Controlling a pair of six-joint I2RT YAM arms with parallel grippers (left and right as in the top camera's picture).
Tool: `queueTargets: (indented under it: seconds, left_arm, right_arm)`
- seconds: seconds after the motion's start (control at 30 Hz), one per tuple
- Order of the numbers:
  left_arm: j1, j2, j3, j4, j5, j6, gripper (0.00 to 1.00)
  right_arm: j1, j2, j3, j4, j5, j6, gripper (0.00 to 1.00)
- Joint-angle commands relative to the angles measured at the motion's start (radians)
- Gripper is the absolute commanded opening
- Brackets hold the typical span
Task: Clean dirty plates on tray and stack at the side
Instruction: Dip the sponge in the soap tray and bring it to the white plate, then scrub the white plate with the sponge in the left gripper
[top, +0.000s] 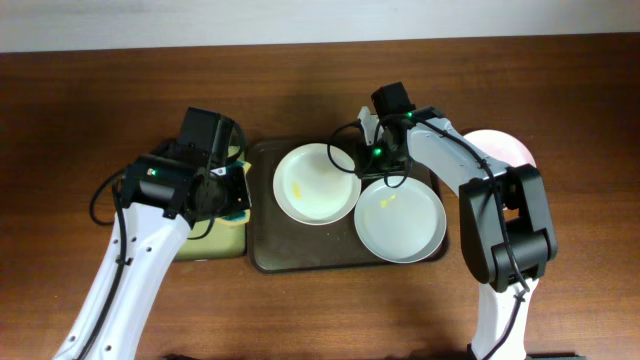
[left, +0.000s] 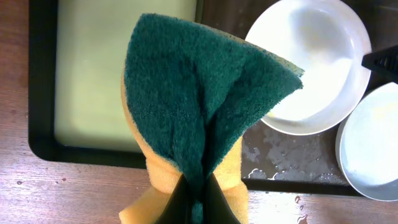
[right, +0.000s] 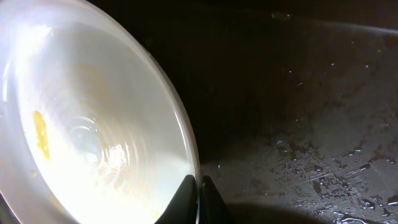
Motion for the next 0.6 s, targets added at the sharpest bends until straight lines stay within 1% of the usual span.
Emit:
queueTargets:
  seconds: [0.0, 0.07, 0.1, 0.13, 0.2, 0.23, 0.27, 0.3, 0.4, 0.47, 0.53, 0.57]
  left_arm:
    - [-0.003, -0.011, -0.07, 0.113, 0.016, 0.013, 0.0]
    - [-0.003, 0.014, -0.113, 0.209, 0.098, 0.013, 0.0]
    - [-0.003, 0.063, -0.108, 0.234, 0.15, 0.013, 0.0]
    - [-0.003, 0.103, -0.097, 0.245, 0.168, 0.013, 0.0]
    - [-0.003, 0.251, 0.011, 0.212, 0.234, 0.058, 0.0]
    - [-0.005, 0.348, 0.111, 0.154, 0.246, 0.087, 0.0]
    - [-0.013, 0.454, 0.213, 0.124, 0.246, 0.103, 0.0]
    - [-0.023, 0.501, 0.248, 0.138, 0.251, 0.103, 0.0]
    - [-0.06, 0.568, 0.248, 0.248, 0.249, 0.103, 0.0]
    - [-0.068, 0.593, 0.248, 0.271, 0.215, 0.101, 0.0]
    - [-0.068, 0.61, 0.248, 0.279, 0.131, 0.093, 0.0]
    - [-0.069, 0.628, 0.248, 0.275, 0.126, 0.091, 0.0]
  right_arm:
    - [0.004, 0.006, -0.012, 0.003, -0.015, 0.116, 0.05]
    - [0.018, 0.006, -0.013, -0.023, -0.032, 0.138, 0.04]
    - [0.027, 0.006, -0.013, -0.027, -0.032, 0.137, 0.04]
    - [0.032, 0.006, -0.013, -0.027, -0.032, 0.137, 0.04]
    - [0.038, 0.006, -0.013, -0.026, -0.032, 0.137, 0.04]
    - [0.039, 0.006, -0.013, -0.027, -0.032, 0.137, 0.04]
    - [0.038, 0.006, -0.013, -0.027, -0.032, 0.137, 0.04]
    - [0.039, 0.006, -0.013, -0.027, -0.032, 0.137, 0.04]
    - [0.038, 0.006, -0.013, -0.027, -0.03, 0.137, 0.04]
    - [0.039, 0.006, -0.013, -0.027, -0.024, 0.137, 0.04]
    - [0.039, 0.006, -0.013, -0.027, -0.023, 0.137, 0.04]
    - [0.038, 0.006, -0.013, -0.027, -0.024, 0.137, 0.04]
